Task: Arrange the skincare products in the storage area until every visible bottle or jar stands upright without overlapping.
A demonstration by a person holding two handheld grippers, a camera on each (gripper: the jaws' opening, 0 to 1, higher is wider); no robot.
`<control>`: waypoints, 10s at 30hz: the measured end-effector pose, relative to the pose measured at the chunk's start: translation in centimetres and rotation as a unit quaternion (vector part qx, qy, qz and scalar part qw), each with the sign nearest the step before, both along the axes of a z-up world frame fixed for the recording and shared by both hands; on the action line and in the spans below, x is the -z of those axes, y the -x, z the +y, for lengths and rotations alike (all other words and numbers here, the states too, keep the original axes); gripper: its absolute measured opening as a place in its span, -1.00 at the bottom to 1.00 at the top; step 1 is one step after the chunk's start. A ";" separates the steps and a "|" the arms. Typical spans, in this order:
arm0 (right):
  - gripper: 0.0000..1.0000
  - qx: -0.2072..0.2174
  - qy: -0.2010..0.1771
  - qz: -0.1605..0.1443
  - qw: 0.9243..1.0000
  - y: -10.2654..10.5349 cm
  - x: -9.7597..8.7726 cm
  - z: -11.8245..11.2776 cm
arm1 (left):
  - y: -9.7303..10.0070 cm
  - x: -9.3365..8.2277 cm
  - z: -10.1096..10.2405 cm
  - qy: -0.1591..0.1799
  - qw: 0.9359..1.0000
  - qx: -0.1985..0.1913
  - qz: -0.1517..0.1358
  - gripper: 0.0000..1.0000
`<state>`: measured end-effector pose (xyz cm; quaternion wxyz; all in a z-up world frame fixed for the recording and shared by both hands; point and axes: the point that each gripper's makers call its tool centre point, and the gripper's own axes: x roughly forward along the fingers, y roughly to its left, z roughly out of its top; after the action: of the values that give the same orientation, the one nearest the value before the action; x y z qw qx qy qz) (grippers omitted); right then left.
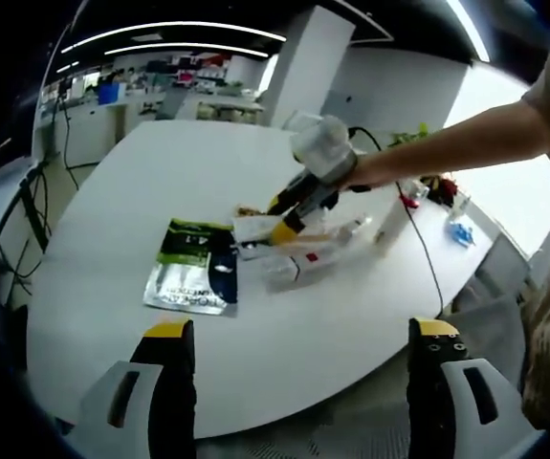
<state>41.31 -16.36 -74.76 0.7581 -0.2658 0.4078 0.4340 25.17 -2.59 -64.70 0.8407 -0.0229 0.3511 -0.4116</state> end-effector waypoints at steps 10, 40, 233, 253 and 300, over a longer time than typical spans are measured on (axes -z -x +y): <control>-0.36 -0.004 0.003 -0.006 1.000 -0.2 0.1 -0.2 | 0.0 0.1 0.0 -0.002 1.000 0.000 0.002 0.79; -0.41 0.051 -0.042 -0.088 0.994 0.3 -3.8 -1.4 | -0.9 -0.9 -0.5 0.011 1.000 -0.005 0.005 0.76; -0.67 0.099 -0.315 -0.211 0.920 26.5 -29.3 -2.4 | 12.1 -20.8 -18.4 -0.099 0.755 0.623 -0.182 -0.86; -0.37 0.208 -0.256 -0.228 0.916 24.9 -25.3 -6.1 | 11.1 -16.3 -21.3 -0.116 0.748 0.629 -0.178 -0.87; 0.74 0.473 -0.245 -0.218 0.817 26.8 -15.6 -10.1 | 4.3 -3.3 -27.4 -0.059 0.832 0.530 -0.152 -0.88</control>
<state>14.55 -26.48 -59.18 0.9793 0.0669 0.1873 0.0379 20.89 -29.95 -61.43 0.5361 0.2787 0.2012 -0.7710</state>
